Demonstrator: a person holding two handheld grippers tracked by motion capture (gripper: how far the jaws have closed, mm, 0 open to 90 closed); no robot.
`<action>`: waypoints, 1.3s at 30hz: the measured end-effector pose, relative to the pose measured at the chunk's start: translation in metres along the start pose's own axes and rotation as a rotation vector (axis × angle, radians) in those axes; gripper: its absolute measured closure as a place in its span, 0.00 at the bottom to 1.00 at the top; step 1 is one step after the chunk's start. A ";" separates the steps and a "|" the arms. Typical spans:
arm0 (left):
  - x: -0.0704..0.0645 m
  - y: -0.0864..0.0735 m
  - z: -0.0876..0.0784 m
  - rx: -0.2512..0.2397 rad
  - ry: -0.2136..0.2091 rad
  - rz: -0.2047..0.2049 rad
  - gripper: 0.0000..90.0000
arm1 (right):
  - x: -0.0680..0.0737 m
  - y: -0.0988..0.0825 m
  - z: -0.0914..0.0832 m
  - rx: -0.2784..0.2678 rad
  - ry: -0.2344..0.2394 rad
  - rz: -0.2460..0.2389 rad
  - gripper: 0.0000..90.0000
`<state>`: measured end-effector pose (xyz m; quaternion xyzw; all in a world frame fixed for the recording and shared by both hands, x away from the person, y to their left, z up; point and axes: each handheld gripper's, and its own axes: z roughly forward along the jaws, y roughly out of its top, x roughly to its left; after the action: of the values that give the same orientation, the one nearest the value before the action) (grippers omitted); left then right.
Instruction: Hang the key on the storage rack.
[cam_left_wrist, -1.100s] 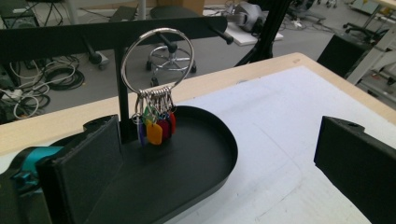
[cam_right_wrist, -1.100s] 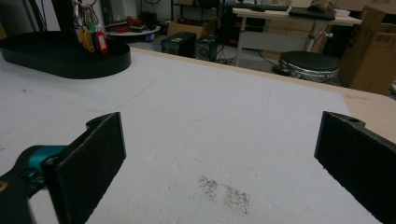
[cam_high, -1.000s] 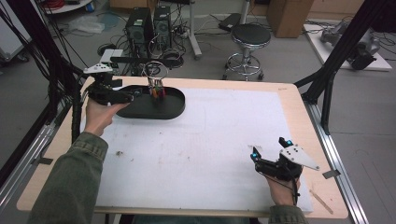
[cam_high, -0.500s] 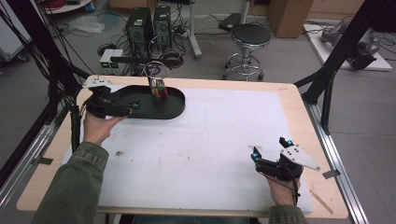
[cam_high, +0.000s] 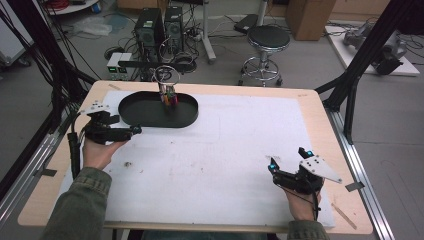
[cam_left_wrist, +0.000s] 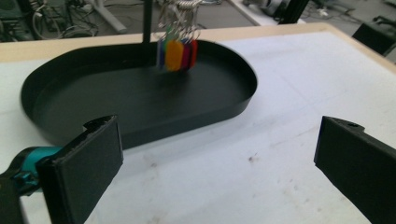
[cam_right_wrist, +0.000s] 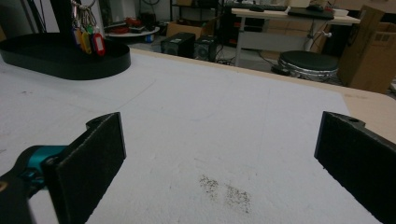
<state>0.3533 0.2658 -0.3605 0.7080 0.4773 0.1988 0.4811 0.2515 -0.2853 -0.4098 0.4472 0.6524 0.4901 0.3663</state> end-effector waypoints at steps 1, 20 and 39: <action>0.002 -0.003 -0.001 0.003 -0.001 0.001 0.02 | 0.000 0.000 0.000 -0.001 0.000 -0.001 0.01; 0.009 -0.053 -0.026 -0.069 0.081 -0.009 0.02 | -0.001 -0.001 -0.001 -0.001 -0.010 0.009 0.01; 0.016 -0.084 -0.059 -0.246 0.136 -0.037 0.02 | 0.000 -0.001 -0.001 0.000 -0.010 0.017 0.01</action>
<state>0.2762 0.3159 -0.4098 0.6197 0.4938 0.2946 0.5342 0.2505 -0.2861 -0.4105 0.4552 0.6468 0.4907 0.3655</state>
